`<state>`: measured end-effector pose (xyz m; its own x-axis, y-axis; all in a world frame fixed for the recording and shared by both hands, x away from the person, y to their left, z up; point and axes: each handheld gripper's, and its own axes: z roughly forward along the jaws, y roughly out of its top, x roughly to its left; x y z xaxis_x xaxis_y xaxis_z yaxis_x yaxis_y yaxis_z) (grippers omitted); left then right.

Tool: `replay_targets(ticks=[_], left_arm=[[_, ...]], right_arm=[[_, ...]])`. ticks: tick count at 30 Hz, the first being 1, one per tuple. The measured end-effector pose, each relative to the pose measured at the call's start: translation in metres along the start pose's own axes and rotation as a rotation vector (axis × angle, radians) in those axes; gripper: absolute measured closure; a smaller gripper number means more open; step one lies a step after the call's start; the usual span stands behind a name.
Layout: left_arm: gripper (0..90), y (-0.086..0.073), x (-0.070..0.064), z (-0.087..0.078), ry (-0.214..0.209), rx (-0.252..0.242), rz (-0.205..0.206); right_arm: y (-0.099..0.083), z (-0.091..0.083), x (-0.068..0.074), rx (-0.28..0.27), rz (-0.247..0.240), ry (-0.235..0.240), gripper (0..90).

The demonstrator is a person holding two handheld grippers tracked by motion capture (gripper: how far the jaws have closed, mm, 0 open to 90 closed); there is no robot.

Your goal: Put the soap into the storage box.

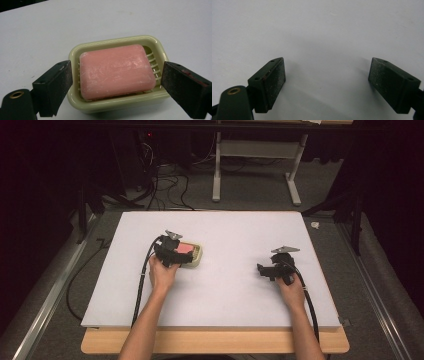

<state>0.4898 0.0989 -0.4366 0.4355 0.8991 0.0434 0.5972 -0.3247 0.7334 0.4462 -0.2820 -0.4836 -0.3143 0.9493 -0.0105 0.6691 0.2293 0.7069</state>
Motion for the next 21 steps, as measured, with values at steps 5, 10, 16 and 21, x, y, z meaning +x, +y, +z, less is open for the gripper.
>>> replay_targets(ticks=[5, 10, 16, 21], left_arm=[[12.7, -0.002, 0.003, -0.006, -0.006, -0.015, -0.005], [13.6, -0.004, 0.006, -0.013, -0.01, -0.021, 0.0], [13.8, -0.004, 0.005, -0.023, -0.017, -0.038, 0.012], [14.0, -0.004, 0.005, -0.029, -0.019, -0.051, 0.018]], right_arm=[[0.0, 0.0, 0.0, 0.0, 0.0, 0.0, 14.8], [0.0, 0.0, 0.0, 0.0, -0.002, 0.0, 14.8], [0.0, 0.0, 0.0, 0.0, -0.002, 0.0, 14.8], [0.0, 0.0, 0.0, 0.0, 0.0, 0.0, 14.8]])
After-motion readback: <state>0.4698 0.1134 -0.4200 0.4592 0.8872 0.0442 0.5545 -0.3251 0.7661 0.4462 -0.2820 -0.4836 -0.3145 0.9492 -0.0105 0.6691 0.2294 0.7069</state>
